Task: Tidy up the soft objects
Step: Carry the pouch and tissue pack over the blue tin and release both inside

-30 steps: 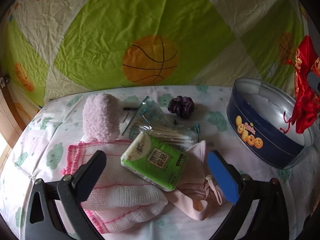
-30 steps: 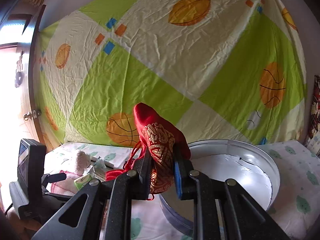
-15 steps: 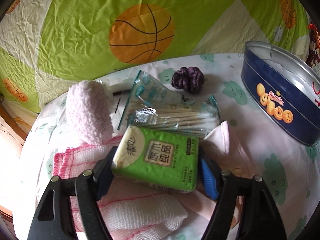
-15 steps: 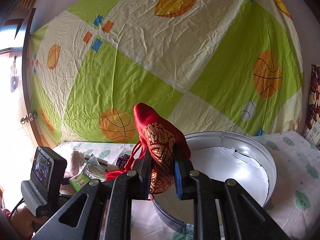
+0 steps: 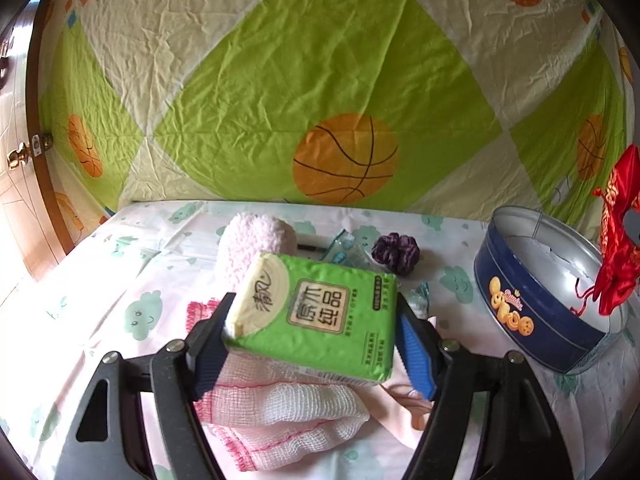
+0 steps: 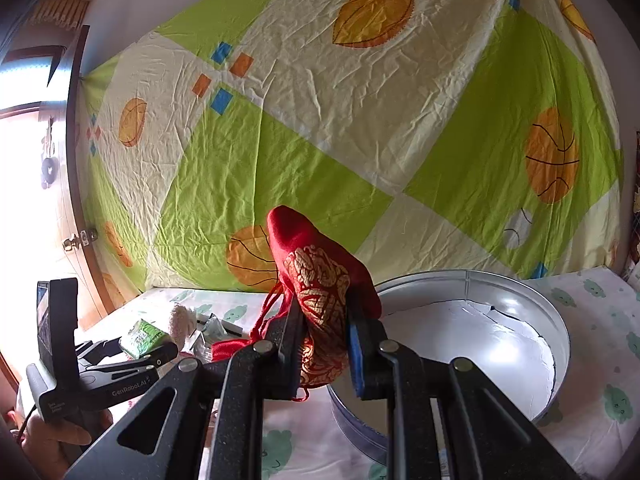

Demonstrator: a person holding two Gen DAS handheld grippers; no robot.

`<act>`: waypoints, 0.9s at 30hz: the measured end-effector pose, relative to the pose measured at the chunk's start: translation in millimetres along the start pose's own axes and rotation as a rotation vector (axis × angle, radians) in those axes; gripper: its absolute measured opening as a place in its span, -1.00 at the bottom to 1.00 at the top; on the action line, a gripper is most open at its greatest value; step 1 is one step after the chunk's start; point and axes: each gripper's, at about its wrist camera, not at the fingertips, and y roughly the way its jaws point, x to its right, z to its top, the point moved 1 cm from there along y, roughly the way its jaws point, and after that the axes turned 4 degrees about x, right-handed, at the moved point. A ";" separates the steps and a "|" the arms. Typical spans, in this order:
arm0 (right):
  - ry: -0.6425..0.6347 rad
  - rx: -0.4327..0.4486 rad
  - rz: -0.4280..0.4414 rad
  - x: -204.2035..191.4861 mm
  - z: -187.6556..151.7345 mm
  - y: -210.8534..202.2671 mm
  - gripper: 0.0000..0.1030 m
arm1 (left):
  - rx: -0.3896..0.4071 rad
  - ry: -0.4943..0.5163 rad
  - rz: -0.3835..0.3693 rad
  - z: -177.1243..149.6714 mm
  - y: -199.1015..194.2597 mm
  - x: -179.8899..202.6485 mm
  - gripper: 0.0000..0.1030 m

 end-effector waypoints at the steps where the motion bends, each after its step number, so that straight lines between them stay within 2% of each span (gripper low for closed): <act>1: 0.002 -0.002 0.014 -1.5 -0.4 -0.5 -0.61 | 0.013 -0.002 0.010 2.0 -4.0 -0.3 0.44; 6: 0.005 -0.021 0.099 -14.8 -5.3 -1.8 -0.61 | 0.054 -0.011 0.053 5.1 -17.9 -0.8 0.44; 11: -0.042 -0.028 0.127 -31.9 -12.7 -4.3 -0.61 | 0.064 -0.005 0.072 1.4 -27.4 -0.4 0.44; 21: -0.049 -0.021 0.127 -32.2 -14.7 -5.3 -0.61 | 0.089 -0.018 0.092 1.7 -39.9 4.7 0.44; 27: -0.031 0.016 0.106 -21.1 -4.9 -12.2 -0.61 | 0.111 -0.015 0.063 8.4 -44.8 18.5 0.44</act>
